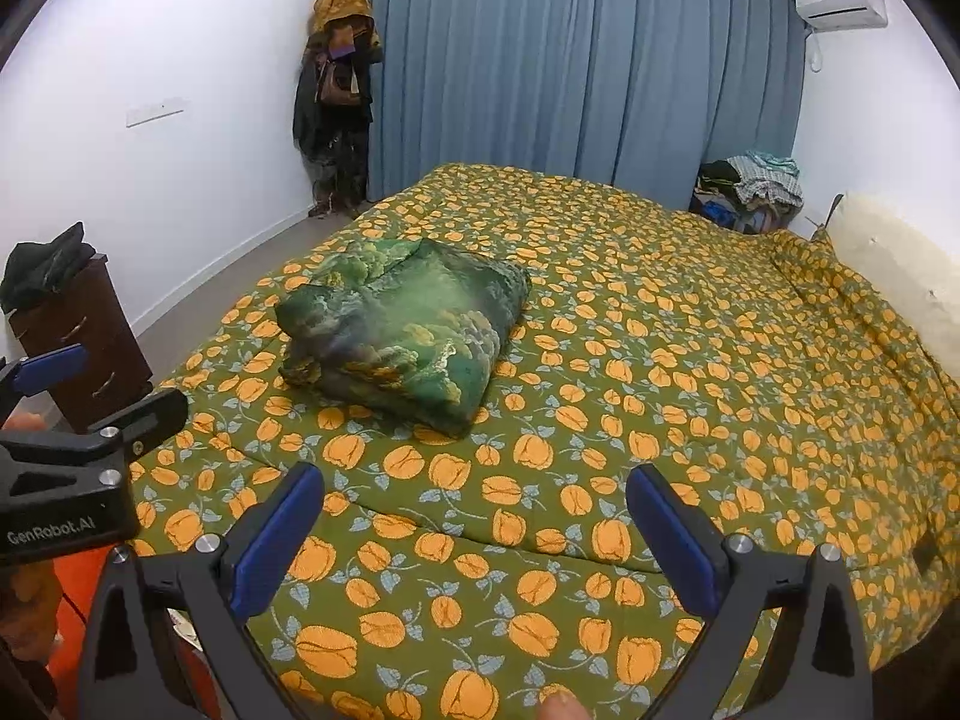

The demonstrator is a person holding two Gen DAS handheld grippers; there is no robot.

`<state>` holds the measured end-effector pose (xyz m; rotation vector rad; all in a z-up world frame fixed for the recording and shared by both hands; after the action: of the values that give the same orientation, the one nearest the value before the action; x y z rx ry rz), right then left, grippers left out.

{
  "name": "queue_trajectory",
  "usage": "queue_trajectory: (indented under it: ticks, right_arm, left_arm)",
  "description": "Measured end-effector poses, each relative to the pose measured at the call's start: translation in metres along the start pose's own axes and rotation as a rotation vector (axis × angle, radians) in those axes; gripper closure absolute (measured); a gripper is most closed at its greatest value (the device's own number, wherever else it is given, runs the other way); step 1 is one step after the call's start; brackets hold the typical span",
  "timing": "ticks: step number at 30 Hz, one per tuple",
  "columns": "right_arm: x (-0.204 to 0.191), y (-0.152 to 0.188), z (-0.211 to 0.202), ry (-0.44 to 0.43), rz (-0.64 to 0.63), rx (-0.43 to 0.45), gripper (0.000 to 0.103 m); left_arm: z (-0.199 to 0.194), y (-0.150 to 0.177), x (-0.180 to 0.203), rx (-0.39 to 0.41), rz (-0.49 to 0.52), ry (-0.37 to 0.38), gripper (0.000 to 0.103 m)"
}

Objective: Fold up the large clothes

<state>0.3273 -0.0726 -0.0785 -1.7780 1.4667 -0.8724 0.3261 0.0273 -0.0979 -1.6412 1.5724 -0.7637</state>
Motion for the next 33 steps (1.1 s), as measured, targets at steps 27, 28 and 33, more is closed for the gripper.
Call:
queue_trajectory:
  ticks: [27, 28, 33]
  right_arm:
    - [0.0002, 0.0024, -0.0036, 0.021, 0.003, -0.025, 0.001]
    - [-0.0002, 0.0027, -0.0037, 0.022, 0.004, -0.025, 0.001]
    - [0.0001, 0.0031, -0.0055, 0.016, 0.011, -0.029, 0.001]
  left_arm:
    - [-0.0088, -0.0041, 0.0029, 0.018, 0.019, -0.027, 0.001]
    - [-0.0085, -0.0034, 0.0030, 0.018, 0.018, -0.027, 0.001]
    - [-0.0080, -0.0035, 0.0027, 0.018, 0.019, -0.027, 0.001]
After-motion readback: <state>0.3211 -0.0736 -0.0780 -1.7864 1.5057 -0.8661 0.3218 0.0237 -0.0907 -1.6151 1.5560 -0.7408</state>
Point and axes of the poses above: each gripper's, at about its wrist camera, not at the fingertips, and z roughly the way its jaws point, x to its right, y to its underside, the point moved 10 cm from there along z, roughly the way its jaws point, and after that the axes turned 7 degrees about x, right-handed, at the moved point
